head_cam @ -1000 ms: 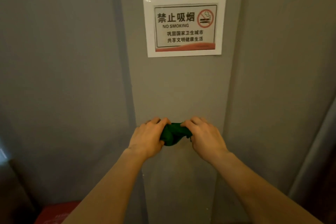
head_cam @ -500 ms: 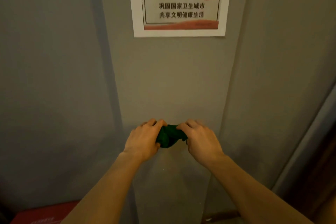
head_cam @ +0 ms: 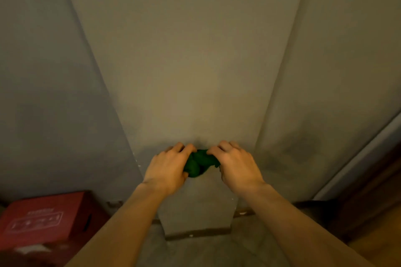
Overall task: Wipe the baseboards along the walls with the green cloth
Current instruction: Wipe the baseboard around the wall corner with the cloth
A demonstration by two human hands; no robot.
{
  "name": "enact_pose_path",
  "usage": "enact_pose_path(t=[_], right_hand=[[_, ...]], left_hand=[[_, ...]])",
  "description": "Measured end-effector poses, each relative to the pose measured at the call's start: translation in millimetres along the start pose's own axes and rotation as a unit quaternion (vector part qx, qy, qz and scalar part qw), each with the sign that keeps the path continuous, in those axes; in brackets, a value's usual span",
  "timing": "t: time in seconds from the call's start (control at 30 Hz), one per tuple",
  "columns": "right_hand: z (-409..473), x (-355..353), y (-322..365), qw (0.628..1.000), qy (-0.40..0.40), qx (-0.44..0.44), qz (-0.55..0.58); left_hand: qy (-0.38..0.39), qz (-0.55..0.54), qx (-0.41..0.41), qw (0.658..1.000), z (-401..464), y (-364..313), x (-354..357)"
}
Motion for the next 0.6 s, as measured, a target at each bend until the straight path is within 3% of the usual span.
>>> enact_pose_path(t=[0.3, 0.6], right_hand=[[-46.7, 163.4, -53.0, 0.998, 0.060, -0.008, 0.026], [-93.6, 383.6, -66.6, 0.994, 0.099, 0.015, 0.031]], left_hand=[[0.039, -0.016, -0.010, 0.999, -12.1, -4.1, 177.5], [0.064, -0.030, -0.004, 0.997, -39.6, 41.0, 396.7]])
Point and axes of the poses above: each hand's wrist, its own z-axis towards the middle knuckle, its own x-axis out of the palm, y = z × x, the point moved 2 cm from there along z, towards the middle knuckle, and after that the axes turned 4 degrees about x, right-handed, at the moved point
